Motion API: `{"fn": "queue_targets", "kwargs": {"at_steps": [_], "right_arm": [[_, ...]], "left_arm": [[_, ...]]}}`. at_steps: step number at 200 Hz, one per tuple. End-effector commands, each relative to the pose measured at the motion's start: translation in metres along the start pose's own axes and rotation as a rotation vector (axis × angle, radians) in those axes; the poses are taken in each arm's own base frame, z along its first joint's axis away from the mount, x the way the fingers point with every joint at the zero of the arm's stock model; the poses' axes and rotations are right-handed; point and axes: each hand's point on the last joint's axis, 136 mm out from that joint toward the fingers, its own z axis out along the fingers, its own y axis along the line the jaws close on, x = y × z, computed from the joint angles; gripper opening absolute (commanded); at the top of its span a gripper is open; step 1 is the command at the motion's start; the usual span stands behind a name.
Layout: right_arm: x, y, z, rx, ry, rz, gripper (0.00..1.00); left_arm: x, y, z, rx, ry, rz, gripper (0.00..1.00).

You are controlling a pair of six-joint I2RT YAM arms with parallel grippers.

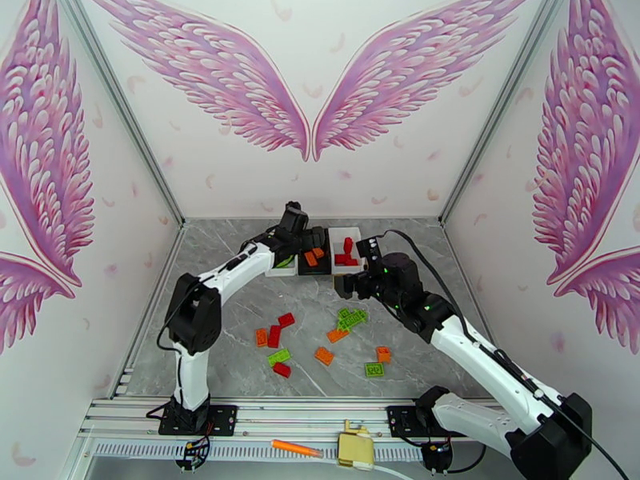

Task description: Sort the legos into containers by color

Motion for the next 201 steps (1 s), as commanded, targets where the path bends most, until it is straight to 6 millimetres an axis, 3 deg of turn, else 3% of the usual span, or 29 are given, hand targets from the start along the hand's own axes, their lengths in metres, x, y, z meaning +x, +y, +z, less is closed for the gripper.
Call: {"fn": "queue_targets", "kwargs": {"at_steps": [1,12,19,66,124,156,176,201], "right_arm": [[0.008,-0.017,0.001,0.091,0.059,0.053,1.0],[0.016,-0.021,0.005,0.114,0.095,0.066,1.0],[0.021,-0.023,0.007,0.121,0.12,0.066,1.0],[0.06,-0.026,0.022,0.134,0.324,0.034,0.99],[0.099,-0.012,0.055,0.128,0.573,-0.065,0.95],[0.121,-0.011,0.072,0.141,0.704,-0.116,0.83],[0.132,-0.013,0.082,0.155,0.77,-0.13,0.72],[0.145,-0.017,0.091,0.162,0.826,-0.146,0.67]], "left_arm": [[-0.016,-0.017,-0.047,0.118,-0.109,0.119,0.99],[-0.012,-0.02,-0.065,0.167,-0.129,0.174,0.99],[0.005,-0.018,-0.071,0.197,-0.11,0.221,0.99],[0.047,-0.031,-0.134,0.419,-0.146,0.463,0.99],[0.109,-0.045,-0.186,0.688,-0.095,0.752,0.99],[0.127,-0.042,-0.201,0.715,-0.076,0.81,0.99],[0.132,-0.039,-0.202,0.715,-0.063,0.812,0.99],[0.136,-0.039,-0.202,0.72,-0.054,0.809,0.99]]}}
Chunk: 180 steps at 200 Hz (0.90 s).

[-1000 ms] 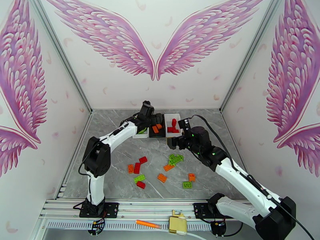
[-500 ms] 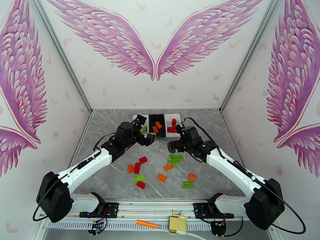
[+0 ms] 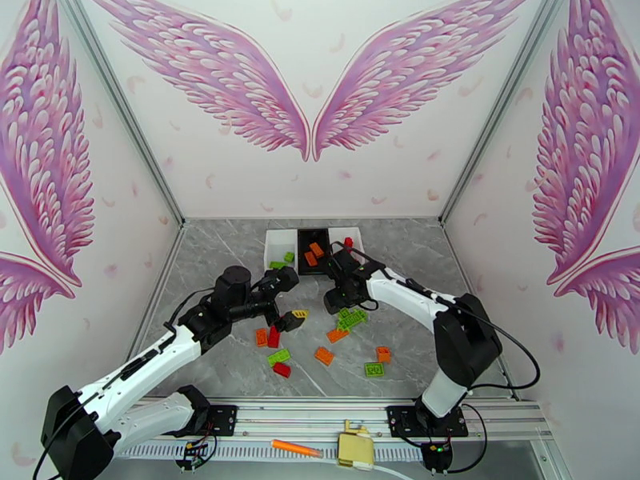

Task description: Sort the legos into containers by color

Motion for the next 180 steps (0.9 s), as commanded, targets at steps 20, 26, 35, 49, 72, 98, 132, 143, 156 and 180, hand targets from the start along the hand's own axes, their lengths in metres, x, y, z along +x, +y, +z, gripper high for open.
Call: {"fn": "queue_targets", "kwargs": {"at_steps": [20,26,35,49,72,98,132,143,156,180], "right_arm": [[0.012,-0.005,0.018,0.044,0.116,-0.044,0.65],[0.013,-0.005,0.021,0.049,0.128,-0.047,0.65],[0.014,-0.007,0.024,0.057,0.138,-0.043,0.65],[0.016,-0.009,0.029,0.062,0.153,-0.033,0.61],[0.017,-0.011,0.035,0.061,0.167,-0.008,0.55],[0.017,-0.012,0.04,0.066,0.174,0.008,0.54],[0.016,-0.013,0.042,0.074,0.173,0.02,0.44],[0.015,-0.014,0.041,0.078,0.166,0.021,0.4],[0.013,-0.014,0.038,0.079,0.155,0.019,0.36],[0.005,-0.015,0.027,0.083,0.108,0.026,0.35]], "left_arm": [[0.011,-0.01,0.0,0.038,0.025,0.015,0.99],[0.011,-0.01,0.001,0.039,0.024,0.016,0.99],[0.013,-0.011,0.002,0.039,0.028,0.016,0.99],[0.014,-0.01,0.003,0.04,0.032,0.016,0.99],[0.015,-0.011,0.004,0.041,0.031,0.018,0.99],[0.016,-0.012,0.005,0.045,0.031,0.017,0.99],[0.017,-0.012,0.007,0.05,0.037,0.017,0.99],[0.018,-0.012,0.007,0.049,0.037,0.017,0.99],[0.017,-0.012,0.007,0.047,0.033,0.017,0.99],[0.018,-0.012,0.007,0.041,0.025,0.013,0.99]]}}
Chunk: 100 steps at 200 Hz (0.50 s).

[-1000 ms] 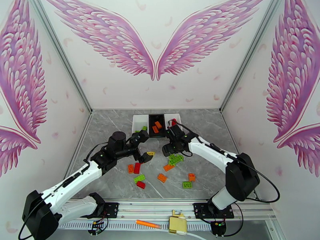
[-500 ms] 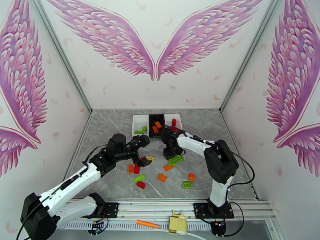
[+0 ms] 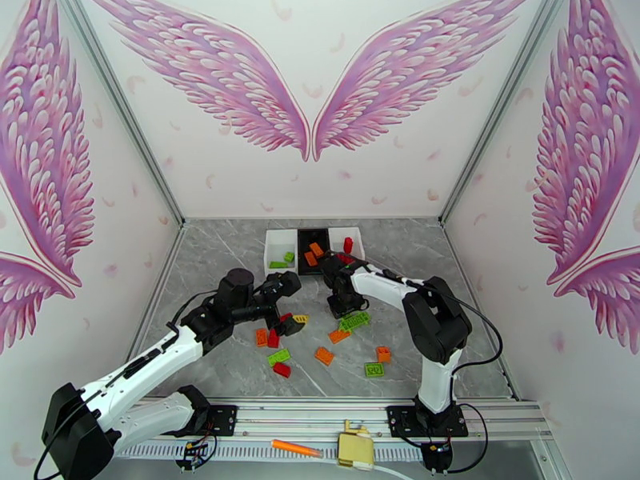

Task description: Sort the legos into containers by color

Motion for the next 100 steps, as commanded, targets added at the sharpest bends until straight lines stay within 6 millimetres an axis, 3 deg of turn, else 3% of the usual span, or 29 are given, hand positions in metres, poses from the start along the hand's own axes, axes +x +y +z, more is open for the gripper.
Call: {"fn": "queue_targets", "kwargs": {"at_steps": [1,56,100], "right_arm": [[-0.013,-0.007,-0.017,0.022,-0.066,0.024,0.34],[-0.052,0.001,-0.058,-0.046,-0.319,0.055,0.34],[-0.109,0.029,-0.119,-0.214,-0.643,0.031,0.33]], "left_arm": [[0.006,-0.005,0.002,0.019,-0.001,0.0,0.99],[0.007,0.001,-0.007,-0.05,-0.024,-0.005,0.99],[0.012,0.008,-0.02,-0.131,-0.027,-0.047,0.99]]}}
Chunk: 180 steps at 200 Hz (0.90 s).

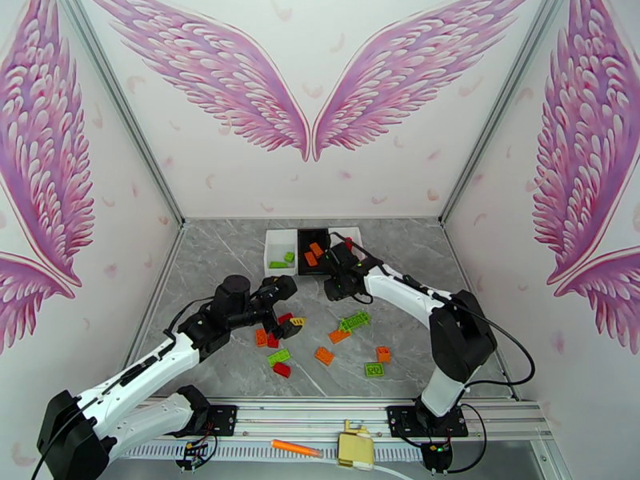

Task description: Sort the legos into containers by color

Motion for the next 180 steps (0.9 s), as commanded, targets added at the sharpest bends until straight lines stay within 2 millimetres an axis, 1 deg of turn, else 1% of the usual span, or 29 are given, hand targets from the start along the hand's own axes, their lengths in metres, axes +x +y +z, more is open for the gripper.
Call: {"fn": "queue_targets", "kwargs": {"at_steps": [1,26,39,68,80,88,91,96,111,114,127,142,162,180], "right_arm": [[-0.056,0.022,-0.021,-0.116,-0.239,0.012,0.33],[-0.099,0.038,-0.033,-0.173,-0.409,0.017,0.32],[-0.118,0.042,-0.033,-0.199,-0.479,0.042,0.32],[-0.153,0.052,-0.02,-0.237,-0.548,0.072,0.32],[-0.165,0.056,-0.009,-0.242,-0.571,0.083,0.32],[-0.173,0.058,-0.006,-0.245,-0.583,0.087,0.32],[-0.175,0.058,0.001,-0.243,-0.577,0.092,0.32],[-0.18,0.06,0.004,-0.243,-0.582,0.096,0.32],[-0.191,0.061,0.023,-0.231,-0.574,0.114,0.32],[-0.191,0.062,0.029,-0.229,-0.566,0.116,0.32],[-0.2,0.063,0.043,-0.226,-0.561,0.13,0.32],[-0.205,0.064,0.06,-0.218,-0.544,0.14,0.32],[-0.21,0.059,0.083,-0.182,-0.527,0.161,0.32],[-0.215,0.059,0.095,-0.171,-0.517,0.17,0.33]], "left_arm": [[0.003,0.007,-0.01,-0.069,-0.011,-0.029,0.99],[0.009,0.022,-0.024,-0.195,-0.018,-0.058,0.99],[0.013,0.028,-0.032,-0.252,-0.014,-0.064,0.99],[0.021,0.03,-0.045,-0.301,0.013,-0.071,0.99],[0.024,0.03,-0.047,-0.308,0.02,-0.079,0.99],[0.026,0.03,-0.048,-0.309,0.024,-0.088,0.99],[0.026,0.029,-0.048,-0.309,0.026,-0.092,0.99],[0.027,0.03,-0.049,-0.313,0.027,-0.096,0.99],[0.03,0.03,-0.049,-0.316,0.037,-0.108,0.99],[0.03,0.03,-0.05,-0.318,0.036,-0.109,0.99],[0.032,0.03,-0.049,-0.323,0.037,-0.116,0.99],[0.033,0.032,-0.049,-0.33,0.039,-0.117,0.99],[0.036,0.034,-0.05,-0.348,0.044,-0.12,0.99],[0.038,0.037,-0.05,-0.366,0.045,-0.131,0.99]]}}
